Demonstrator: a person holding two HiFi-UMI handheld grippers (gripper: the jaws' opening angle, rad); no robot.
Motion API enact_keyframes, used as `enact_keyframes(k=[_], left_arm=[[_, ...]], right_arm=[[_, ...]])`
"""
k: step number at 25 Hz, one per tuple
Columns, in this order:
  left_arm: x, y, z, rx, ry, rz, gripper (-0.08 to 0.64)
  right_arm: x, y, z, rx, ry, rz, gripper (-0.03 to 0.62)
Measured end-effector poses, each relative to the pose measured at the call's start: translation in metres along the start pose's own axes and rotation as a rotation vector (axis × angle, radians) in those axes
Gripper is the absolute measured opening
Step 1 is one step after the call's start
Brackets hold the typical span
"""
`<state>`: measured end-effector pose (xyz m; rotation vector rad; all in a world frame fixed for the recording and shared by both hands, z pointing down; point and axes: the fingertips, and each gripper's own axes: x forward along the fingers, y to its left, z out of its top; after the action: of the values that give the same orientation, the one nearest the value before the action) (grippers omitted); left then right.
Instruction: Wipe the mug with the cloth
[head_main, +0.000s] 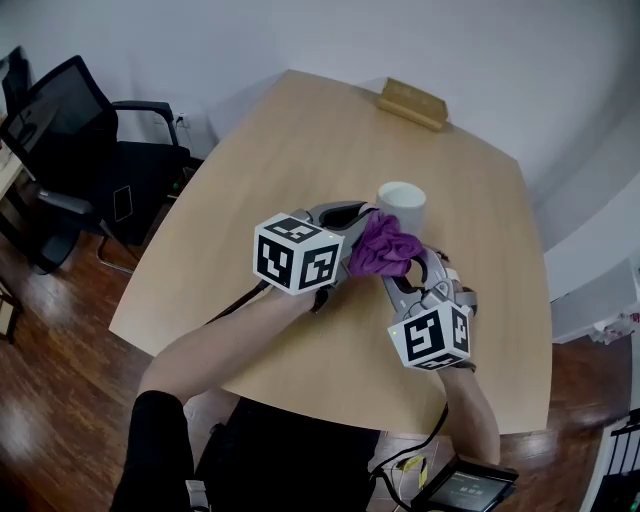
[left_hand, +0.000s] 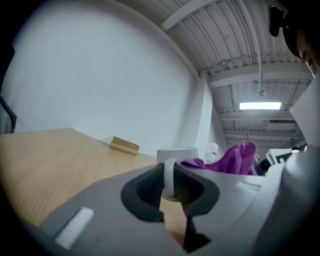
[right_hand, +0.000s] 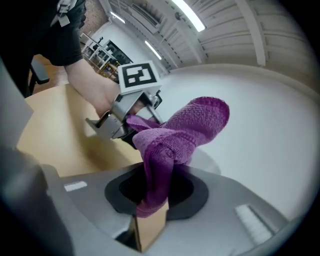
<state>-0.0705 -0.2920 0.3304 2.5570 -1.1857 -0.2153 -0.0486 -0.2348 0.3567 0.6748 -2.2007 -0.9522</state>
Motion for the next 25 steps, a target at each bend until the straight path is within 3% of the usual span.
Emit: enact_keyframes(k=[2,4,8,11,15,20,25], left_arm=[[-0.001,0.002,0.002,0.000,-0.007,0.004,0.064],[-0.002,0.002,0.003,0.007,-0.008,0.004,0.064],[0.000,-0.002,-0.001,0.020,0.006,0.001,0.064],[0.003,-0.008,-0.006,0.029,0.025,-0.018,0.064],[0.003,-0.014,-0.006,0.028,0.014,-0.042,0.064],[0.000,-0.009,0.003,0.002,-0.027,-0.044,0.063],[-0.003,-0.006,0.014,0.000,-0.060,-0.042,0.064]], right_arm=[[0.002,0.016,-0.012,0.008,0.032,0.051,0.077],[-0.006,0.011,-0.008,0.055,0.000,0.050,0.077],[-0.041,-0.050,0.040,0.162,-0.227,-0.128,0.077],[-0.045,-0.074,0.049,0.147,-0.206,-0.210,0.077],[-0.018,-0.055,0.036,0.079,-0.107,-0.157,0.077],[-0.011,-0.031,0.022,0.047,-0.057,-0.113,0.077],[-0.001,0.014,-0.017,0.053,0.046,0.036,0.077]])
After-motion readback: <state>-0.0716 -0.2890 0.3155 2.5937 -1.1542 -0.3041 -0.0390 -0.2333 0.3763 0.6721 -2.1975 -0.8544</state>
